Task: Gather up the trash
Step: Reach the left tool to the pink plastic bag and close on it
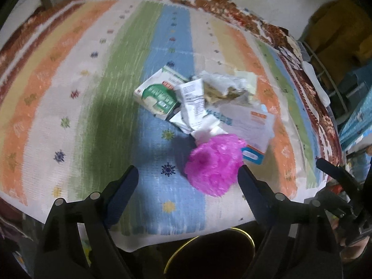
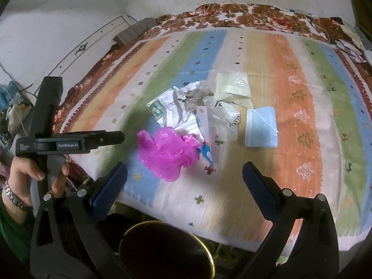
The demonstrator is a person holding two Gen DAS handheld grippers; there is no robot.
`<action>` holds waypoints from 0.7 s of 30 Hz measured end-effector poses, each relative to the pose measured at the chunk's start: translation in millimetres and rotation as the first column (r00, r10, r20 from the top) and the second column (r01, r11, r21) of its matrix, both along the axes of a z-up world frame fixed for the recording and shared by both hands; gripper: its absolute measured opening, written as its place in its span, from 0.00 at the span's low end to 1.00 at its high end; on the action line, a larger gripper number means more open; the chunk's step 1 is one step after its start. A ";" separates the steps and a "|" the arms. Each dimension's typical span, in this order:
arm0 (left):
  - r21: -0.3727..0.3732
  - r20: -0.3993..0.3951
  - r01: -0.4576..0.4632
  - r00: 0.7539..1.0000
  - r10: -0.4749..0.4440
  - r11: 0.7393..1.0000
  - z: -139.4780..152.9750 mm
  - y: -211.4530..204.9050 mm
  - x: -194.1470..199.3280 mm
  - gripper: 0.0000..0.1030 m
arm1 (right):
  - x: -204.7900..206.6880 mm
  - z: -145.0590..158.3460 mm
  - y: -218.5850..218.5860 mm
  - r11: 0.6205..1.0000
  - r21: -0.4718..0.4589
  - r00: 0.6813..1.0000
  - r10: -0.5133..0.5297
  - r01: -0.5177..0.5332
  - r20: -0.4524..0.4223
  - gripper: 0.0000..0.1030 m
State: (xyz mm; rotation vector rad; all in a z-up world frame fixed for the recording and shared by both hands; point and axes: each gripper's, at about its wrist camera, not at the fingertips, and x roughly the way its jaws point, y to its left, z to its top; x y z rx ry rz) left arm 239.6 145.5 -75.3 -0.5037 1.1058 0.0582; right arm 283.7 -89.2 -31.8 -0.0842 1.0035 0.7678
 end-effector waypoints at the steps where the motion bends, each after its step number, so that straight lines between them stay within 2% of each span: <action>1: -0.019 -0.007 -0.004 1.000 0.004 1.000 -3.8 3.5 2.1 0.79 | 2.8 -3.7 2.0 1.000 -0.002 1.000 0.006 -0.006 -0.005 0.90; 5: -0.086 -0.014 -0.015 1.000 0.014 0.996 -14.0 14.4 12.3 0.74 | 19.3 -16.7 8.9 1.000 -0.005 1.000 0.012 -0.012 -0.011 0.87; 13: -0.144 -0.027 0.009 1.000 -0.013 0.990 -25.8 14.4 27.8 0.64 | 44.5 -44.4 20.4 0.999 -0.021 0.998 0.038 -0.039 -0.047 0.71; 16: -0.167 -0.034 0.013 0.999 -0.019 0.986 -29.8 12.1 33.6 0.59 | 52.3 -53.1 24.3 0.999 -0.028 0.997 0.044 -0.046 -0.059 0.63; 18: -0.173 -0.045 0.015 0.999 -0.023 0.985 -34.1 9.7 37.3 0.56 | 57.1 -59.0 27.9 0.998 -0.029 0.996 0.053 -0.055 -0.071 0.53; 21: -0.178 -0.059 0.015 0.998 -0.026 0.984 -39.5 7.5 40.9 0.52 | 58.9 -64.1 35.5 0.997 -0.020 0.993 0.074 -0.076 -0.091 0.47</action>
